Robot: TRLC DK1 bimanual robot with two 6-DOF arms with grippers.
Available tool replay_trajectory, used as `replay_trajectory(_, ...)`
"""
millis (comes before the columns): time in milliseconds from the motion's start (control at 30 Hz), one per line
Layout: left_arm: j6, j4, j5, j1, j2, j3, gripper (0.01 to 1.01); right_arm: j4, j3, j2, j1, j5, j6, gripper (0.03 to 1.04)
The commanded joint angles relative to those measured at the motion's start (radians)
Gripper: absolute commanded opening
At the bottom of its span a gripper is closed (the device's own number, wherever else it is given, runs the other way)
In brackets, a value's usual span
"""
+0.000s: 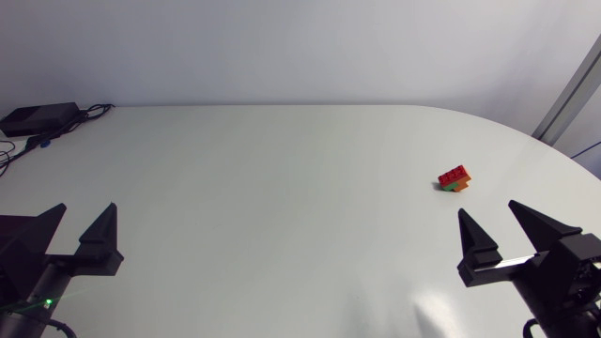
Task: Disassemble duplo
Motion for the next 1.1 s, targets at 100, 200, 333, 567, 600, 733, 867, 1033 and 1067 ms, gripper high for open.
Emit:
replay_trajectory(100, -0.009, -0.012, 0.006, -0.016, -0.015, -0.015, 0.979, -0.014, -0.038, -0.007, 0.008, 0.000, 0.026, 1.00)
replay_trajectory(200, -0.009, -0.012, 0.006, -0.016, -0.015, -0.015, 0.979, -0.014, -0.038, -0.007, 0.008, -0.006, 0.026, 1.00)
replay_trajectory(333, -0.009, -0.010, 0.006, -0.021, -0.015, -0.015, 0.979, -0.014, -0.038, -0.007, 0.008, -0.006, 0.031, 1.00)
replay_trajectory(567, -0.011, -0.009, 0.006, -0.033, -0.016, -0.015, 0.975, -0.014, -0.038, -0.009, 0.025, -0.012, 0.025, 1.00)
replay_trajectory(600, -0.009, -0.006, 0.006, -0.036, -0.018, -0.015, 0.974, -0.008, -0.038, -0.010, 0.031, -0.011, 0.025, 1.00)
replay_trajectory(733, 0.014, -0.006, 0.005, -0.036, -0.016, 0.014, 0.966, -0.023, 0.008, -0.009, 0.028, -0.006, 0.026, 1.00)
replay_trajectory(867, 0.038, 0.014, 0.005, -0.033, 0.008, 0.057, 0.956, -0.071, 0.091, -0.004, 0.018, -0.005, 0.026, 1.00)
replay_trajectory(1033, 0.046, 0.017, 0.005, -0.032, 0.278, 0.213, 0.952, -0.139, 0.219, 0.067, 0.009, 0.000, 0.026, 1.00)
replay_trajectory(1067, 0.043, 0.013, 0.005, -0.030, 0.343, 0.247, 0.952, -0.145, 0.247, 0.100, 0.006, 0.005, 0.028, 1.00)
